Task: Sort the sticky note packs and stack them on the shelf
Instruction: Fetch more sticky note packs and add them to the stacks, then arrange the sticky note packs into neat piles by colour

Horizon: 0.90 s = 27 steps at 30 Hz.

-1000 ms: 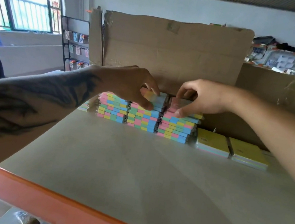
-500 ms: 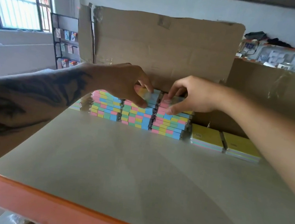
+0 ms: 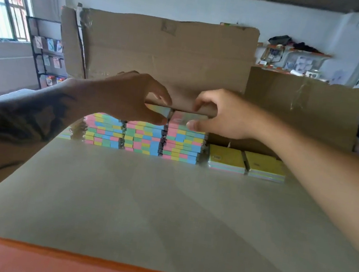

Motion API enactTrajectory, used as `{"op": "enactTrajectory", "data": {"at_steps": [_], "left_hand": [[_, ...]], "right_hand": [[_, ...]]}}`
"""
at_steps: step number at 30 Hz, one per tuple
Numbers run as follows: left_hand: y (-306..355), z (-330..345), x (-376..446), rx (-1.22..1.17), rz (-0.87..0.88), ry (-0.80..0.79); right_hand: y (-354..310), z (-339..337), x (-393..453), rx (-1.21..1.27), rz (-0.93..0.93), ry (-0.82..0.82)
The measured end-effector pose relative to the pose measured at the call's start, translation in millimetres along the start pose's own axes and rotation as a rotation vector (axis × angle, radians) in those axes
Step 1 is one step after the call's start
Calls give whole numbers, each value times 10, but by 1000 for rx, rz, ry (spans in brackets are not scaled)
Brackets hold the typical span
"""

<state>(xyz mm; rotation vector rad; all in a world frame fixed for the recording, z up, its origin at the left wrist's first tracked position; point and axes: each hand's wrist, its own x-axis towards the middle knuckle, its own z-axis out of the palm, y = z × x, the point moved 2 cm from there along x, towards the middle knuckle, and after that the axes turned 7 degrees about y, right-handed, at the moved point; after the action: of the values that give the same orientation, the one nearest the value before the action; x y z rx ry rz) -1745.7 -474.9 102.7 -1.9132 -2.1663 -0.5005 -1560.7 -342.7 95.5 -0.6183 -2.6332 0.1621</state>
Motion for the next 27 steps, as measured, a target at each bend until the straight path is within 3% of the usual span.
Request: {"op": "enactTrajectory", "data": {"at_steps": [6,11,20,27], "left_hand": [[845,152,-36,5,95,41],[1863,584,134,80,148,18],[4256,1514,638,-51,216,-75],[5736,1936,1205,-172,206,-119]], "right_hand": [[634,-316,-823,-66,42,151],[1431,-582,-1796,-202,178,95],[3055,-1495,-3631,-319,309,53],[4016,-2302,-4493,-391,380,39]]}}
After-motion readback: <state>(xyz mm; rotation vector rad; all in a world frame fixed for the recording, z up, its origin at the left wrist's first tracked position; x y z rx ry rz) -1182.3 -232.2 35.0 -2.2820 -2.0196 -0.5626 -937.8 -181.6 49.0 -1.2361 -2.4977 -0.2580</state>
